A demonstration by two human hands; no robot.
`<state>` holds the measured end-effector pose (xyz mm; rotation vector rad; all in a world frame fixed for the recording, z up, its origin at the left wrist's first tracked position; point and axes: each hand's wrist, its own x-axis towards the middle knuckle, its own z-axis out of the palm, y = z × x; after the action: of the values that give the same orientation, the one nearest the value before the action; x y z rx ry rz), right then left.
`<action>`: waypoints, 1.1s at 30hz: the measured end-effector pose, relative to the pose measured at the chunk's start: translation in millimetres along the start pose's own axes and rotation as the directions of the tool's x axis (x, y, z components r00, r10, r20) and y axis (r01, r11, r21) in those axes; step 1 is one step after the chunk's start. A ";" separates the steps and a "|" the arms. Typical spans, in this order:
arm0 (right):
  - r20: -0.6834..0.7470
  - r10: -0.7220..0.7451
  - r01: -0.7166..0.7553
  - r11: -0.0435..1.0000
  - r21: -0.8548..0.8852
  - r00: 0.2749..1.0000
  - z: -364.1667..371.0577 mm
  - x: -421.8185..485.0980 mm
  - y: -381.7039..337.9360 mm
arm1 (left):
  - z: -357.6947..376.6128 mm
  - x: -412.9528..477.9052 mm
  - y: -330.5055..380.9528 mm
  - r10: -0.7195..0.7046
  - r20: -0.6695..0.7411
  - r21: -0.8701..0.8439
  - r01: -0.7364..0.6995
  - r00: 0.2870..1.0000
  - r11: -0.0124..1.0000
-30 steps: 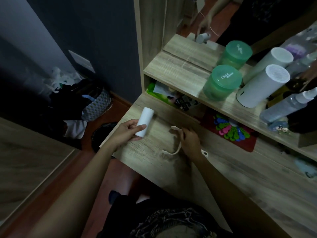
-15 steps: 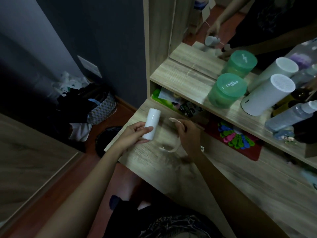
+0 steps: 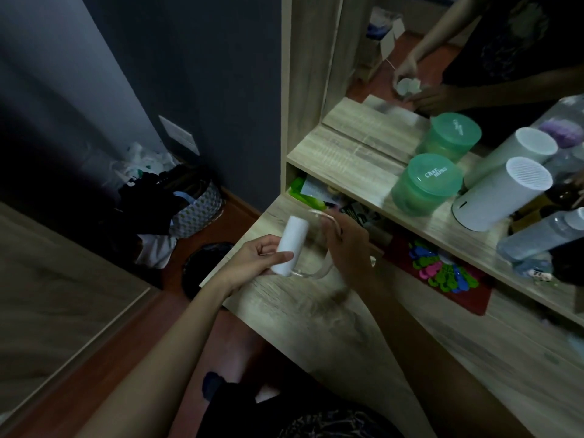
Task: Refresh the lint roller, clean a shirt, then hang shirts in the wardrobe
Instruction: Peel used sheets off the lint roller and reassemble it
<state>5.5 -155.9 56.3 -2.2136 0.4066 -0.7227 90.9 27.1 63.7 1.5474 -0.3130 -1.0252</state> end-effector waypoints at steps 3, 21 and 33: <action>0.052 -0.011 0.009 1.000 0.024 0.999 0.1 2.7 0.6 | -1.2 -1.2 -1.4 0.021 0.007 0.004 -0.021 1.000 1.000; 0.259 -0.004 -0.001 1.000 0.021 0.966 2.4 0.4 -2.7 | -4.6 0.7 -1.5 0.036 0.016 0.051 -0.037 0.999 0.998; 0.223 0.014 -0.017 1.000 0.012 0.975 3.9 1.5 -3.0 | -2.7 1.6 0.7 0.029 0.032 0.048 -0.031 0.999 0.998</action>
<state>9.3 -152.5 56.9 -2.2460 0.3046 -0.4594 94.1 27.6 63.5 1.5670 -0.3849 -1.0260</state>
